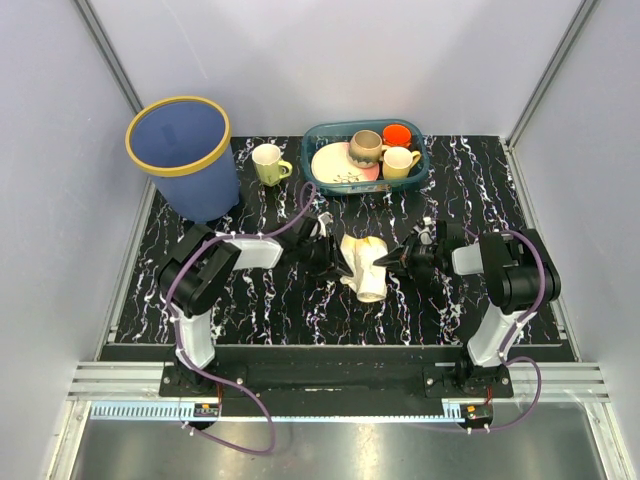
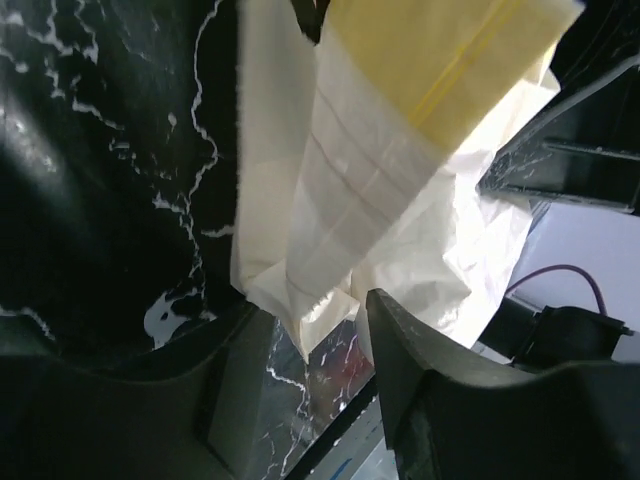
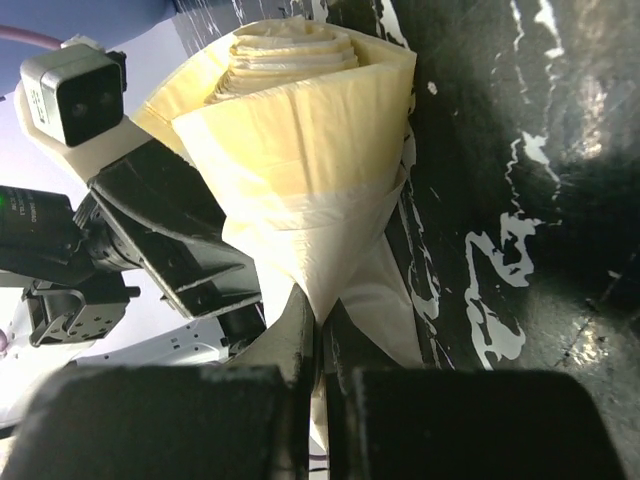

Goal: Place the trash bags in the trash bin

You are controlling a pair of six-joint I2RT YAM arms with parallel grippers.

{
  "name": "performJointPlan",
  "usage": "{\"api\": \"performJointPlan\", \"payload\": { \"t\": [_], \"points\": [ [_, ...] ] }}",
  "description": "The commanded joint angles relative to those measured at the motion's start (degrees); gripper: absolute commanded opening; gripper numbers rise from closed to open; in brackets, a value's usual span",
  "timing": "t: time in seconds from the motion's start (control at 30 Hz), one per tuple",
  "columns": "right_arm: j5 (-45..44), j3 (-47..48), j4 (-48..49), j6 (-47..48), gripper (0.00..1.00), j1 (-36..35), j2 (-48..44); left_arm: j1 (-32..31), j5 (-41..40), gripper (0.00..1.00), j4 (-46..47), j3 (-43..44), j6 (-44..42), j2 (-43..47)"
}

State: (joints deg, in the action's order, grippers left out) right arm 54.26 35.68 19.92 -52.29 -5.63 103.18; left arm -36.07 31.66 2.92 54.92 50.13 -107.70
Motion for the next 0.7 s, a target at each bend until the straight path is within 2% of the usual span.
{"api": "performJointPlan", "payload": {
  "t": [0.0,0.03,0.1,0.13,0.23,0.27,0.37,0.4,0.47,0.5,0.6,0.63,0.67],
  "points": [
    [0.41,0.09,0.91,1.58,0.00,0.44,1.76,-0.22,-7.04,0.41,-2.02,1.68,-1.52,-4.27],
    [0.50,0.35,0.99,1.58,0.00,0.44,2.03,-0.14,-7.31,0.28,-2.47,1.95,-1.61,-4.36],
    [0.85,0.79,1.08,1.58,0.00,0.44,2.64,0.65,-6.96,0.15,-2.83,1.78,-1.88,-3.75],
    [1.20,1.32,1.00,1.41,0.00,0.62,2.64,0.92,-6.88,0.03,-4.31,1.69,-2.22,-2.27],
    [1.03,3.68,-2.23,3.50,0.01,0.62,2.21,1.88,-6.97,0.00,-5.82,0.55,-4.86,2.12],
    [0.85,4.48,-3.56,5.69,0.21,0.79,1.86,1.97,-7.05,0.00,-6.69,0.37,-6.78,3.45],
    [0.06,7.64,-9.45,9.47,0.45,1.23,1.07,1.89,-6.79,0.00,-6.96,-1.12,-10.21,9.25],
    [-0.47,8.43,-11.29,10.53,0.60,1.41,0.89,1.89,-6.87,0.00,-7.13,-1.56,-11.01,10.57],
    [-1.09,10.98,-16.66,14.04,0.68,1.76,0.36,1.89,-6.35,0.00,-7.75,-2.27,-12.94,13.82],
    [-1.52,11.68,-18.24,15.10,0.82,2.28,0.19,1.89,-6.00,0.00,-7.75,-2.44,-13.21,14.62],
    [-2.93,13.62,-24.04,18.97,0.91,2.99,-0.87,1.36,-2.84,0.00,-7.31,-1.40,-12.51,16.20],
    [-3.71,14.58,-26.75,19.94,0.98,3.51,-1.04,1.01,-2.40,0.00,-7.49,-0.87,-12.60,17.16],
    [-3.98,15.03,-28.17,21.95,0.99,3.69,-1.57,0.31,-1.52,0.00,-7.49,0.62,-13.30,17.69]
  ]
}}
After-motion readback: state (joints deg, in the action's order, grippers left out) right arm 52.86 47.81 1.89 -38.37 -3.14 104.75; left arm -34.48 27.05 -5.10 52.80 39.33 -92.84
